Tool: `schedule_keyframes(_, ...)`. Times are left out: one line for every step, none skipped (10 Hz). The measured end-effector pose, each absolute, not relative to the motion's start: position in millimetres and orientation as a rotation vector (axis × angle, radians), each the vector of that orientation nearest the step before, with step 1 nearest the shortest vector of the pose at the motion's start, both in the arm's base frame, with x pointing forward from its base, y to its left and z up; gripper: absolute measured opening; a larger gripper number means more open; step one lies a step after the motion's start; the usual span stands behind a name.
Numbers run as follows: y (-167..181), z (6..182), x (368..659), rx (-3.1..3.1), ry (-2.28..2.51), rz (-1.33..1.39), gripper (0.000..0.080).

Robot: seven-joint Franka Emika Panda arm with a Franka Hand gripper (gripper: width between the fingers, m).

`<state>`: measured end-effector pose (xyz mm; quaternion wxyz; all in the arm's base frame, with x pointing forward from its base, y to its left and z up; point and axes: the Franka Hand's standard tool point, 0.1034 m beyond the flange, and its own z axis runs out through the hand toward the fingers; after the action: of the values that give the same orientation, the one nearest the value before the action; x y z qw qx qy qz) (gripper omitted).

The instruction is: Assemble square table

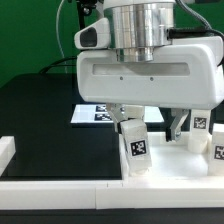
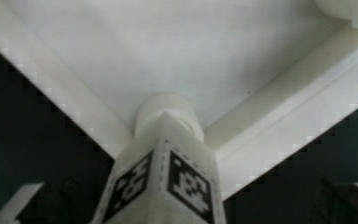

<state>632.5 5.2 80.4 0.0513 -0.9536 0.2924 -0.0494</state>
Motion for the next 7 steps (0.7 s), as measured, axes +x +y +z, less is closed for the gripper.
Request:
schedule_keyframes(3.0,79.9,632.3,-2.974,0.682,-0.161,0.0649)
schedule_keyframes(-0.3,79.1,632.1,-3.039,0.440,-0.172,0.0649)
schedule_keyframes(-0.7,79.3,632.9,-3.071,0.274,-0.184,0.0649)
schedule_keyframes(-0.8,79.4,633.2,-3.091,0.102,-0.189,0.0649)
schedule_keyframes(-0.5,79.5,633.3,-3.092,0.072,-0.191,0.0649)
schedule_keyframes(-0.5,79.4,633.3,-3.087,0.133,-0.190,0.0601)
schedule_keyframes(-0.7,79.4,633.3,-3.086,0.140,-0.189,0.0601)
